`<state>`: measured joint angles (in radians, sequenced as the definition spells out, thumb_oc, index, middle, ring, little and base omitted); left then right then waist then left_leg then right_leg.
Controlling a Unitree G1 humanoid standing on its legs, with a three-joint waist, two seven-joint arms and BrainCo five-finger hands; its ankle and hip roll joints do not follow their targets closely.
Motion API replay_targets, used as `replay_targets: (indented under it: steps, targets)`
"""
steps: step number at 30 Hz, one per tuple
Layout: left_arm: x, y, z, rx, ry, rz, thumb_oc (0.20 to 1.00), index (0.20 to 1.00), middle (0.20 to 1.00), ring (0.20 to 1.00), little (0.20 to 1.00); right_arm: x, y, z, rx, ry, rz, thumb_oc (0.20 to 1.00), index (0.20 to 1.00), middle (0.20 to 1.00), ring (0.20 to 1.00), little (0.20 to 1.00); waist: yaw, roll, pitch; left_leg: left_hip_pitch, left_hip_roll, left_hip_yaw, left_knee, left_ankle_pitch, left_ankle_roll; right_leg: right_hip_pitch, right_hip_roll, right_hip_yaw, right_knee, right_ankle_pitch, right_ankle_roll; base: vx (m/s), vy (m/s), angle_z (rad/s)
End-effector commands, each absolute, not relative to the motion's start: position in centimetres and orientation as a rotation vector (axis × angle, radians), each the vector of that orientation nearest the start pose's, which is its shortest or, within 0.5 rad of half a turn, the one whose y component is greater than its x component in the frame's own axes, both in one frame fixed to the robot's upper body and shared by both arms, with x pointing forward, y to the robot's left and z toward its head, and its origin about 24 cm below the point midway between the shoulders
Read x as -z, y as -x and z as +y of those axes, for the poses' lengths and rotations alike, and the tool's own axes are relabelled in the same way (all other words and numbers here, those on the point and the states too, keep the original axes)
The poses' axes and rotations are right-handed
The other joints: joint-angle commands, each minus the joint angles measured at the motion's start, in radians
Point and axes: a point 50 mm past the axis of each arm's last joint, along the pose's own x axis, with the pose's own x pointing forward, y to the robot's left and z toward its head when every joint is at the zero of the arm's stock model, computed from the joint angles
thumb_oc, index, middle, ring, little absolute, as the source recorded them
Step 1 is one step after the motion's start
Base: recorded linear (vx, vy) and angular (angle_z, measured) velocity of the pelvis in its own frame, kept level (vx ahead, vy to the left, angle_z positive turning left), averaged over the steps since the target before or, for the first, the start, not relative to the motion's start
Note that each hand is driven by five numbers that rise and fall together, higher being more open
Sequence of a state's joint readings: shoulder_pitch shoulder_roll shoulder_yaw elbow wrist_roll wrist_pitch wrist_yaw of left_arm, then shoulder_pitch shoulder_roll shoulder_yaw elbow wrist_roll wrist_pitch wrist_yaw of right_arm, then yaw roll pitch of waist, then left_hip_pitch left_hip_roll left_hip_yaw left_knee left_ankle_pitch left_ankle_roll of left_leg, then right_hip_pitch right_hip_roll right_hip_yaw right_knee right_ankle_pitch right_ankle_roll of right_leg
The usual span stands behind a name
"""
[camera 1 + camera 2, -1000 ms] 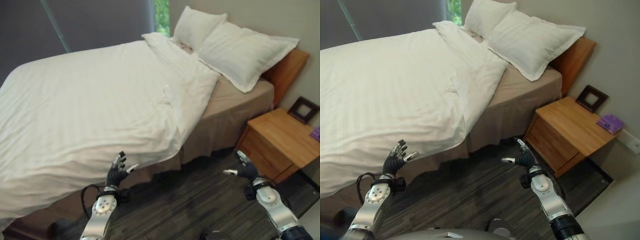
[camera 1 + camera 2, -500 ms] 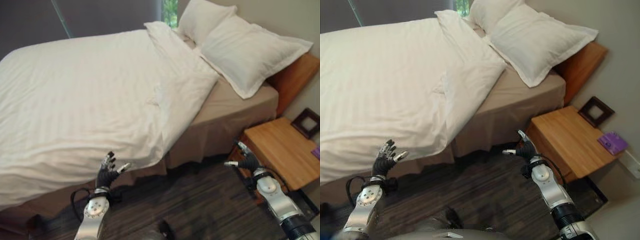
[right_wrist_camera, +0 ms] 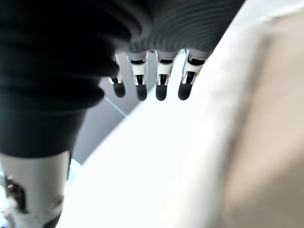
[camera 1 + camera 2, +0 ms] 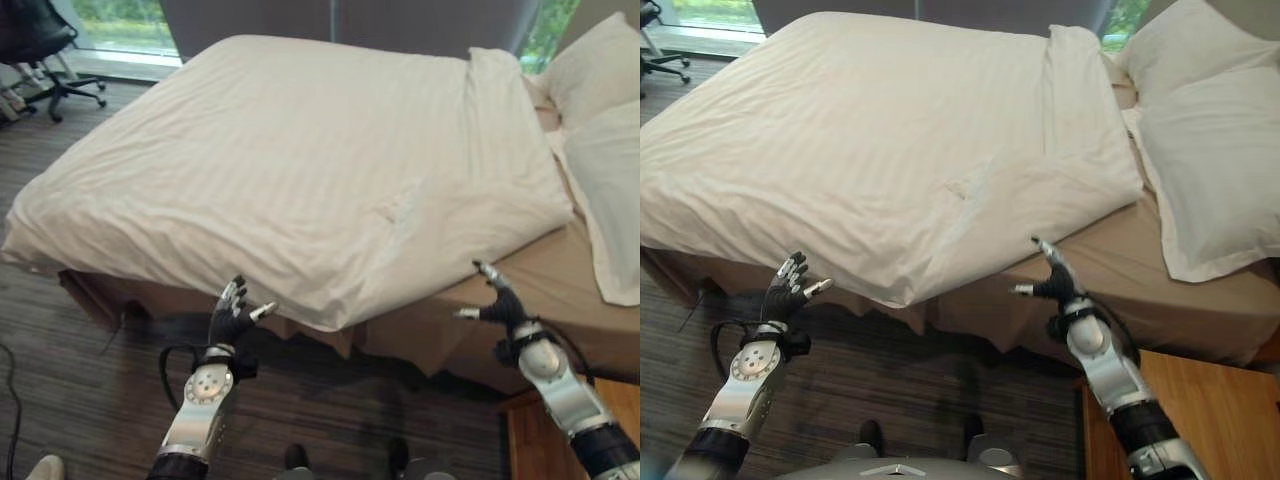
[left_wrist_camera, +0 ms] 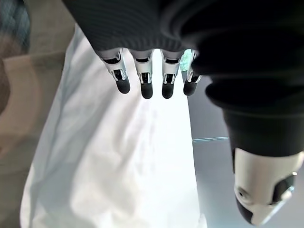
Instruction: Making the bed.
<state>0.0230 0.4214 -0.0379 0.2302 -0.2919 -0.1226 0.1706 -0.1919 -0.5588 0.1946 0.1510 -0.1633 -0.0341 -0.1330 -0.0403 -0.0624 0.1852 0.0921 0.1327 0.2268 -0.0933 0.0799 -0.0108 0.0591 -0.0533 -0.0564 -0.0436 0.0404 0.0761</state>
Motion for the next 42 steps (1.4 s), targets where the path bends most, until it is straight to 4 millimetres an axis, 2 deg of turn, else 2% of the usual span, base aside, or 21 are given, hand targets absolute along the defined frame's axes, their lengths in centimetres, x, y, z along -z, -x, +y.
replay_targets:
  steps: [1,4,6,7,10,12,13,16,18,23,25,27,28,29,30,32,33,34,35,36,42]
  targets:
    - [-5.2,-25.5,26.5,-0.248,-0.215,-0.054,1.000,1.000,1.000,1.000,1.000,-11.7,-30.6,-20.2,-0.002,0.840,-0.308,1.000,1.000,1.000,1.000,1.000,0.004,-0.056,-0.027,0.015,-0.091,0.008,0.006,-0.113,-0.007,-0.014,-0.087,0.013,-0.043,0.005,0.087,0.10,-0.053,0.01]
    - [-5.2,-25.3,27.0,-0.270,-0.211,-0.050,1.000,1.000,1.000,1.000,1.000,-12.9,-31.8,-20.1,0.024,0.862,-0.328,1.000,1.000,1.000,1.000,1.000,0.020,-0.057,-0.024,0.016,-0.093,-0.003,0.006,-0.113,-0.005,-0.010,-0.085,0.001,-0.022,0.003,0.084,0.05,-0.037,-0.03]
    - [-5.4,-25.3,27.4,-0.299,-0.197,-0.053,1.000,1.000,1.000,1.000,1.000,-14.1,-33.2,-19.5,0.043,0.890,-0.356,1.000,1.000,1.000,1.000,1.000,0.036,-0.048,-0.006,0.023,-0.091,-0.013,0.006,-0.116,0.000,-0.063,-0.079,-0.002,0.085,-0.001,0.089,-0.02,-0.001,-0.03]
    - [-6.0,-25.6,27.7,-0.324,-0.193,-0.078,1.000,1.000,1.000,1.000,1.000,-15.8,-34.7,-18.3,0.060,0.916,-0.409,1.000,1.000,1.000,1.000,1.000,0.052,-0.032,0.032,0.031,-0.083,-0.010,0.006,-0.115,0.001,-0.140,-0.072,-0.017,0.220,0.019,0.116,-0.04,0.008,-0.08]
    - [-5.7,-25.5,27.9,-0.341,-0.177,-0.070,1.000,1.000,1.000,1.000,1.000,-16.1,-35.7,-17.9,0.088,0.942,-0.402,1.000,1.000,1.000,1.000,1.000,0.068,-0.029,0.045,0.035,-0.084,-0.013,0.006,-0.125,-0.004,-0.175,-0.075,-0.050,0.246,0.010,0.110,0.06,-0.042,-0.12]
    - [-5.8,-25.8,27.4,-0.323,-0.159,-0.080,1.000,1.000,1.000,1.000,1.000,-16.3,-36.5,-18.1,0.124,0.962,-0.392,1.000,1.000,1.000,1.000,1.000,0.071,-0.027,0.048,0.030,-0.088,-0.029,0.006,-0.128,-0.009,-0.178,-0.065,-0.060,0.180,-0.009,0.086,0.17,-0.109,0.14]
    - [-6.2,-26.4,27.0,-0.295,-0.130,-0.101,1.000,1.000,1.000,1.000,1.000,-17.2,-37.7,-18.6,0.161,0.977,-0.372,1.000,1.000,1.000,1.000,1.000,0.072,-0.028,0.052,0.027,-0.093,-0.057,0.006,-0.137,-0.023,-0.191,-0.055,-0.038,0.056,0.012,0.079,0.23,-0.158,0.27]
    - [-7.1,-27.0,27.1,-0.271,-0.151,-0.131,1.000,1.000,1.000,1.000,1.000,-18.8,-39.1,-19.4,0.209,1.053,-0.342,1.000,1.000,1.000,1.000,1.000,0.076,-0.033,0.056,0.037,-0.089,-0.067,0.006,-0.159,-0.041,-0.205,-0.078,-0.064,-0.044,0.054,0.091,0.27,-0.172,0.48]
    - [-7.6,-27.3,27.3,-0.269,-0.160,-0.148,1.000,1.000,1.000,1.000,1.000,-19.8,-39.6,-19.8,0.227,1.078,-0.341,1.000,1.000,1.000,1.000,1.000,0.076,-0.037,0.059,0.037,-0.091,-0.065,0.006,-0.159,-0.048,-0.207,-0.088,-0.079,-0.044,0.065,0.093,0.18,-0.112,0.27]
    - [-8.0,-26.9,28.0,-0.293,-0.150,-0.173,1.000,1.000,1.000,1.000,1.000,-25.0,-39.6,-22.2,0.331,1.234,-0.420,1.000,1.000,1.000,1.000,1.000,0.063,-0.021,0.072,0.026,-0.074,-0.049,0.006,-0.158,-0.075,-0.207,-0.099,-0.125,-0.044,0.082,0.083,0.18,-0.134,0.18]
    - [-8.4,-26.8,28.1,-0.274,-0.142,-0.182,1.000,1.000,1.000,1.000,1.000,-27.4,-39.1,-23.7,0.393,1.303,-0.445,1.000,1.000,1.000,1.000,1.000,0.057,-0.010,0.107,-0.040,-0.058,-0.019,0.159,-0.170,-0.115,-0.183,-0.114,-0.153,-0.044,0.041,0.062,0.14,-0.212,0.11]
    - [-9.1,-27.2,28.0,-0.265,-0.117,-0.213,1.000,1.000,1.000,1.000,1.000,-29.7,-38.9,-24.8,0.463,1.325,-0.456,1.000,1.000,1.000,1.000,1.000,0.064,-0.013,0.150,-0.151,-0.031,-0.012,0.348,-0.134,-0.151,-0.160,-0.127,-0.180,-0.044,0.015,0.038,-0.01,-0.152,0.38]
    - [-9.1,-27.2,28.0,-0.265,-0.116,-0.213,1.000,1.000,1.000,1.000,1.000,-29.8,-39.0,-24.8,0.463,1.325,-0.456,1.000,1.000,1.000,1.000,1.000,0.063,-0.012,0.150,-0.154,-0.030,-0.014,0.352,-0.136,-0.151,-0.161,-0.126,-0.181,-0.044,0.015,0.037,0.04,-0.209,0.53]
    - [-9.5,-27.4,28.0,-0.262,-0.123,-0.228,1.000,1.000,1.000,1.000,1.000,-31.0,-38.7,-25.8,0.518,1.317,-0.453,1.000,1.000,1.000,1.000,1.000,0.075,-0.017,0.178,-0.227,-0.008,-0.011,0.459,-0.083,-0.164,-0.146,-0.121,-0.195,-0.044,-0.001,0.022,0.06,-0.209,0.56]
    - [-9.6,-27.4,28.1,-0.261,-0.132,-0.229,1.000,1.000,1.000,1.000,1.000,-31.1,-38.6,-26.1,0.528,1.310,-0.447,1.000,1.000,1.000,1.000,1.000,0.079,-0.019,0.187,-0.260,0.005,-0.008,0.469,-0.069,-0.161,-0.144,-0.119,-0.196,-0.044,-0.004,0.020,0.10,-0.218,0.44]
    - [-9.5,-26.9,28.5,-0.260,-0.139,-0.218,1.000,1.000,1.000,1.000,1.000,-31.2,-38.5,-26.8,0.550,1.315,-0.431,1.000,1.000,1.000,1.000,1.000,0.081,0.004,0.181,-0.241,0.033,0.023,0.312,-0.063,-0.155,-0.147,-0.106,-0.195,-0.044,-0.015,0.031,0.20,0.049,0.30]
    - [-9.1,-26.2,29.2,-0.273,-0.173,-0.196,1.000,1.000,1.000,1.000,1.000,-30.6,-38.4,-28.1,0.569,1.310,-0.380,1.000,1.000,1.000,1.000,1.000,0.082,0.040,0.172,-0.205,0.060,0.040,0.084,-0.006,-0.150,-0.158,-0.086,-0.189,-0.044,-0.029,0.045,0.21,0.129,0.20]
    - [-9.4,-26.1,29.7,-0.286,-0.196,-0.201,1.000,1.000,1.000,1.000,1.000,-30.6,-38.1,-29.5,0.596,1.328,-0.328,1.000,1.000,1.000,1.000,1.000,0.084,0.057,0.174,-0.189,0.074,0.060,0.021,0.056,-0.164,-0.159,-0.076,-0.204,-0.044,-0.042,0.043,0.12,0.083,0.09]
    - [-9.4,-26.1,29.6,-0.286,-0.196,-0.201,1.000,1.000,1.000,1.000,1.000,-30.6,-38.1,-29.5,0.596,1.328,-0.329,1.000,1.000,1.000,1.000,1.000,0.083,0.058,0.176,-0.187,0.075,0.059,0.019,0.058,-0.165,-0.157,-0.075,-0.205,-0.044,-0.042,0.042,0.00,0.000,0.00]
    - [-9.9,-26.5,29.1,-0.257,-0.173,-0.224,1.000,1.000,1.000,1.000,1.000,-32.3,-38.1,-28.9,0.620,1.341,-0.379,1.000,1.000,1.000,1.000,1.000,0.080,0.068,0.176,-0.193,0.075,0.071,0.006,0.065,-0.167,-0.184,-0.072,-0.210,-0.044,-0.032,0.041,-0.02,0.005,-0.11]
    - [-10.0,-26.2,29.1,-0.226,-0.173,-0.234,1.000,1.000,1.000,1.000,1.000,-34.0,-37.5,-30.4,0.686,1.410,-0.348,1.000,1.000,1.000,1.000,1.000,0.075,0.092,0.149,-0.245,0.083,0.088,0.006,0.087,-0.198,-0.260,-0.070,-0.208,-0.044,-0.009,0.050,0.03,-0.017,0.06]
